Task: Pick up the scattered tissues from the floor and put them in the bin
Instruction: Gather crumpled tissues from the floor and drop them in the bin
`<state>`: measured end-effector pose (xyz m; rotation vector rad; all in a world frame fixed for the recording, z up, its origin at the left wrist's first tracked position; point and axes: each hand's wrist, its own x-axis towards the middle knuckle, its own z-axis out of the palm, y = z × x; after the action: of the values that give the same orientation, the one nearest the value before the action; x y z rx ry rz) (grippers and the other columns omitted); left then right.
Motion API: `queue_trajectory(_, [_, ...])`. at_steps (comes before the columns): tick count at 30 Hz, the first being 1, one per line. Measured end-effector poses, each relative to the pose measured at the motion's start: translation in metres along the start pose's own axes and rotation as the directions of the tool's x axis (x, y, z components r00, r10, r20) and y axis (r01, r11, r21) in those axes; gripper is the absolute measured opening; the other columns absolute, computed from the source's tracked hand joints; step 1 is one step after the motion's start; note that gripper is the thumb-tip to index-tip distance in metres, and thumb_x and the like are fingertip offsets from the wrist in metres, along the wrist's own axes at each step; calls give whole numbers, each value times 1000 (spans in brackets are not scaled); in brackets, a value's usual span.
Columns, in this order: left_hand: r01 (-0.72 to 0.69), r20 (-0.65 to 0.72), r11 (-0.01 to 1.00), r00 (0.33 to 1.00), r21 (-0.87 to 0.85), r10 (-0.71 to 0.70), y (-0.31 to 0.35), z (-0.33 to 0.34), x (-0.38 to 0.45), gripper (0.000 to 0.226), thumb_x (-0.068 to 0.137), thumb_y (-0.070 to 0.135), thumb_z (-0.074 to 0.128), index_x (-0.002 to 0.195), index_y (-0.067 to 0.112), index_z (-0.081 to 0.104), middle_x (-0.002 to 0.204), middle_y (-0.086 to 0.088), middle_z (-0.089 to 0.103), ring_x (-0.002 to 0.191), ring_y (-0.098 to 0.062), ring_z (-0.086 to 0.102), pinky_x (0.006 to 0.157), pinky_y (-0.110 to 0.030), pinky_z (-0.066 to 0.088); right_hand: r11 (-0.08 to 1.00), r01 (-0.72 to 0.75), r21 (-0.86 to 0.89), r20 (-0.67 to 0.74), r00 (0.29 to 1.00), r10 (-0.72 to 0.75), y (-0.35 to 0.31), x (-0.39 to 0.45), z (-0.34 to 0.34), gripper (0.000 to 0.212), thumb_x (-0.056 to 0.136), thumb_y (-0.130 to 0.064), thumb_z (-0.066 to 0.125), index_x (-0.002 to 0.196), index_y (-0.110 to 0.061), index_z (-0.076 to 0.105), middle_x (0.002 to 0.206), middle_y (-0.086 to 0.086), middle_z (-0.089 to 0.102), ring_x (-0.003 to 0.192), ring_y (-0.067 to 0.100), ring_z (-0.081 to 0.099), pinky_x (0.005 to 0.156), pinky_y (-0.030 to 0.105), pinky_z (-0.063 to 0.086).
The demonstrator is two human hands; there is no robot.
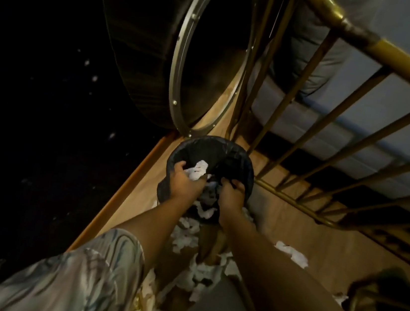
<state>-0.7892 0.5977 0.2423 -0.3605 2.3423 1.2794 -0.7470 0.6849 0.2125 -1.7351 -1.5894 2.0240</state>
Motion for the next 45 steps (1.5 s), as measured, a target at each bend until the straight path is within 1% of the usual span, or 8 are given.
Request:
queue_trajectory(4, [22,58,996,998,-84,-17,2,-14,-20,58,86,9,67,138,12,42,135,-17,54,122,-30,54,100,-35,45,1000,25,3,-42,999,-25,0,-19,-14,25,91,-18,54,113,-7,61,112,18,65,97,33,60,93,46,48])
queue_trajectory(8, [31,149,990,989,-137,-10,7,-40,-50,51,88,-9,54,135,8,46,132,-19,54,122,-32,53,103,-34,44,998,32,-45,-26,999,-33,-6,-54,-27,21,93,-16,52,113,-17,58,118,16,63,107,36,59,100,48,47])
queue_trajectory(12, [-166,208,984,967,62,150,-2,-82,-96,45,85,-3,57,129,4,52,126,-18,58,118,-31,56,102,-41,46,945,238,-226,22,971,-239,-6,-118,-40,28,95,-6,49,121,-6,59,115,12,63,102,25,57,88,28,46])
queue_trajectory(17, [-435,395,808,876,397,277,-21,-143,-170,55,82,14,63,134,9,47,137,-13,48,125,-31,49,105,-41,43,626,541,-561,213,826,-522,4,-217,-67,31,92,-17,55,123,-14,58,120,8,62,109,22,57,95,38,49])
queue_trajectory(23, [-594,490,561,801,576,344,-28,-225,-282,71,84,24,63,147,12,31,153,-9,32,140,-28,33,116,-39,31,269,621,-736,424,733,-532,14,-348,-121,48,92,-26,55,138,-21,47,137,4,51,128,24,43,109,39,33])
queue_trajectory(29, [-633,484,466,774,619,408,-43,-291,-405,73,86,30,62,149,16,28,155,-8,30,141,-30,30,114,-43,30,134,634,-762,451,667,-593,49,-478,-175,46,93,-31,53,136,-18,47,138,5,50,129,27,41,109,40,29])
queue_trajectory(39, [-578,535,521,807,628,251,-135,-305,-555,75,89,34,60,151,14,23,156,-9,26,142,-33,29,114,-49,28,126,555,-822,453,772,-445,165,-589,-249,47,95,-38,47,138,-18,43,144,7,43,133,30,37,112,47,23])
queue_trajectory(45, [-512,546,590,826,625,139,-214,-290,-599,76,88,33,61,150,13,22,154,-12,27,139,-34,30,112,-48,32,171,451,-876,407,881,-242,257,-606,-275,53,94,-40,48,142,-18,38,146,11,40,135,32,34,113,49,22])
